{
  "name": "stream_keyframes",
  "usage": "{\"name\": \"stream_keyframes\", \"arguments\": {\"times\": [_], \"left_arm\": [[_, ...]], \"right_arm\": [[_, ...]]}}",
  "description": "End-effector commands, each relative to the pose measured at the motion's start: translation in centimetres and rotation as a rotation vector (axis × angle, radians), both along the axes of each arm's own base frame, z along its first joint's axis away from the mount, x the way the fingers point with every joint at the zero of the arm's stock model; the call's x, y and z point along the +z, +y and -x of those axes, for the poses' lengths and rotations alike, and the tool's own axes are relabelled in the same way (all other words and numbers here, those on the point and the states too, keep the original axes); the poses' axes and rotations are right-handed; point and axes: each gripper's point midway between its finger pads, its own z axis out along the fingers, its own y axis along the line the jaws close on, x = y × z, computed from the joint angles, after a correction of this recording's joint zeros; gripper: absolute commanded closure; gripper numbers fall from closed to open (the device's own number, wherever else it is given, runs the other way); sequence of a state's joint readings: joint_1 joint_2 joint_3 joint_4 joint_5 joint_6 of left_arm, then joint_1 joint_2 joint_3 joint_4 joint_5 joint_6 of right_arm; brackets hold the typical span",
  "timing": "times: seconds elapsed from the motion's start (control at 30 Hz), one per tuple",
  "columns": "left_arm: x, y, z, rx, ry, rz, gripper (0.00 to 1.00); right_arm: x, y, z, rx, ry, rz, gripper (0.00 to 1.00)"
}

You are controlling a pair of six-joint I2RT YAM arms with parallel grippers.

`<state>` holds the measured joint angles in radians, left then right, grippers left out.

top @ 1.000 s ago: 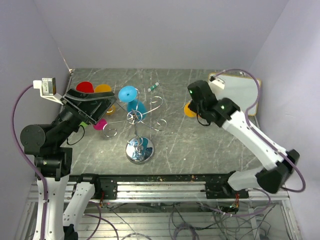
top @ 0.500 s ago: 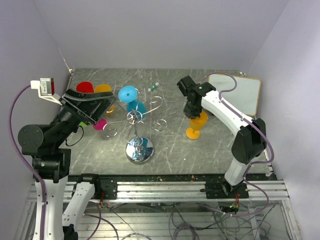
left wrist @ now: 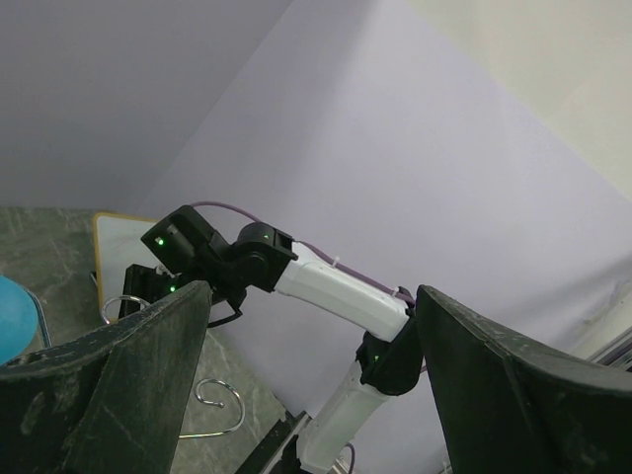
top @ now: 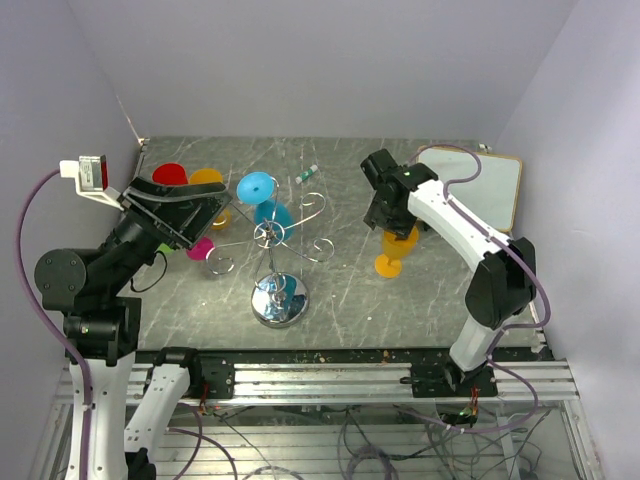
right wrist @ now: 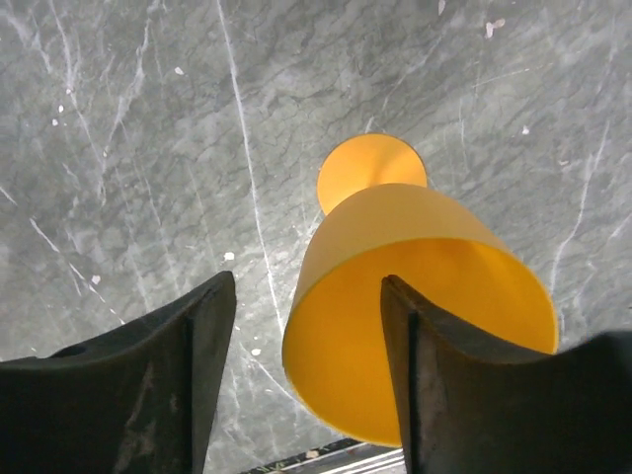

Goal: Take the wine glass off the wine glass rack

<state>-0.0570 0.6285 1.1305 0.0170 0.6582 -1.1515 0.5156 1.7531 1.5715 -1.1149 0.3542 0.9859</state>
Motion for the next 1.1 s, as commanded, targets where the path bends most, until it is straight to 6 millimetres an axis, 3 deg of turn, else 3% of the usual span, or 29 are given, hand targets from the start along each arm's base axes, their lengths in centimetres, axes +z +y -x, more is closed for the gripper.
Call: {"name": "stream_keyframes", "arguments": {"times": [0.0, 0.1, 0.27, 0.43, 0.57, 0.87, 1.07], "left_arm": [[0.1, -0.1, 0.0, -0.004, -0.008, -0.010, 0.06], [-0.3, 0.0, -0.4, 0.013, 0.007, -0.021, 0.06], [-2.8, 1.3, -2.6, 0.136, 0.141, -0.081, 0.06], [-5.2, 3.7, -4.7, 0.311, 0.289, -0.218, 0.06], [-7.2, 4.2, -5.8, 0.341, 0.401, -0.271, 0.08], [-10.9, 3.5, -9.6, 0.255, 0.554, -0.434, 0.10], [-12.6, 4.1, -12.4, 0.258, 0.586, -0.554, 0.13]], "right_arm": [[3.2, -0.7, -0.5, -0.011, -0.090, -0.009, 0.33], [5.5, -0.7, -0.9, 0.016, -0.148, -0.027, 0.21], [9.6, -0.9, -1.6, 0.060, -0.328, -0.068, 0.02], [13.3, -2.4, -1.4, 0.017, -0.495, -0.084, 0.00], [15.3, -3.6, -0.9, -0.037, -0.576, -0.090, 0.00], [15.1, -4.6, -0.5, -0.056, -0.566, -0.049, 0.01], [14.8, -4.7, -0.1, -0.051, -0.553, -0.043, 0.00]]}}
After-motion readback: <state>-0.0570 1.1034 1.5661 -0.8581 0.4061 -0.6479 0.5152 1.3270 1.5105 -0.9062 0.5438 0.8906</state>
